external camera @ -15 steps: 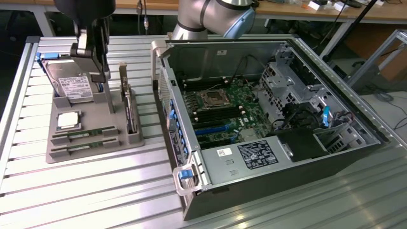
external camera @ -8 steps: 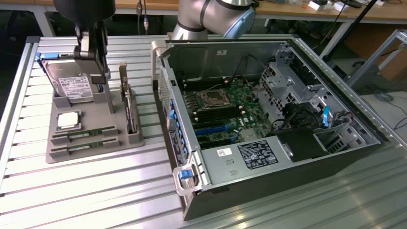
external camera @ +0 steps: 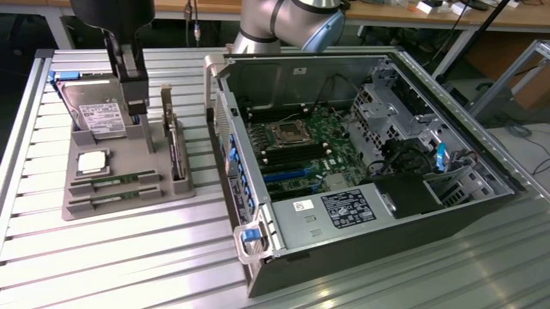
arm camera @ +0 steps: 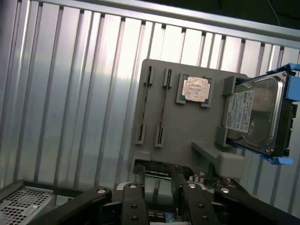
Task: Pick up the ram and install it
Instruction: 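Pick up the ram and move it above insertion slot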
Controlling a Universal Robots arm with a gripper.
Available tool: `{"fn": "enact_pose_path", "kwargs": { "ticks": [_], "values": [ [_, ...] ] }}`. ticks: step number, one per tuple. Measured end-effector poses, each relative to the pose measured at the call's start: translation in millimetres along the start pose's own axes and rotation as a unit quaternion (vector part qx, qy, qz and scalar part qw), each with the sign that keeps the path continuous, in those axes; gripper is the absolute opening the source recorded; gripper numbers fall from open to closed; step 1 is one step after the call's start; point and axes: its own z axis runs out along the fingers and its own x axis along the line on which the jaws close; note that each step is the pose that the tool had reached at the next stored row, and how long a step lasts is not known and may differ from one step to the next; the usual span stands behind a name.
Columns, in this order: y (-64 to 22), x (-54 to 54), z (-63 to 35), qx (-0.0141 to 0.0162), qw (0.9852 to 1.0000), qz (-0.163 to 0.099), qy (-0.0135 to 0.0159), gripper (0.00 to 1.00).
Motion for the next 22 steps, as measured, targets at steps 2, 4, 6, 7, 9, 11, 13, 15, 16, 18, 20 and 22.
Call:
{"fn": "enact_pose_path", "kwargs": {
  "ticks": [2, 4, 6, 7, 9, 11, 13, 15, 16, 18, 20, 22],
  "values": [
    [0.3, 0.0, 0.7, 0.0002, 0.9999, 0.011, -0.0004, 0.36],
    [0.4, 0.0, 1.4, 0.0004, 0.9997, 0.023, -0.0009, 0.36],
    [0.4, -0.1, 2.7, 0.0008, 0.9992, 0.04, -0.0015, 0.36],
    [0.3, 0.0, 3.7, 0.001, 0.9986, 0.052, -0.002, 0.36],
    [0.2, 0.0, 5.2, 0.0013, 0.9975, 0.07, -0.0027, 0.36],
    [0.2, 0.1, 6.7, 0.0017, 0.996, 0.089, -0.0034, 0.36],
    [0.1, 0.1, 8.3, 0.002, 0.994, 0.109, -0.0042, 0.36],
    [0.1, 0.1, 9.7, 0.0024, 0.992, 0.126, -0.0049, 0.36],
    [0.2, 0.1, 10.8, 0.0025, 0.991, 0.134, -0.0052, 0.36],
    [2.7, -0.2, 11.9, 0.0025, 0.991, 0.134, -0.0052, 0.36],
    [7.5, -0.8, 13.5, 0.0024, 0.991, 0.134, -0.0052, 0.36],
    [9.0, -0.7, 15.3, 0.0025, 0.991, 0.134, -0.0052, 0.36]
  ]
}}
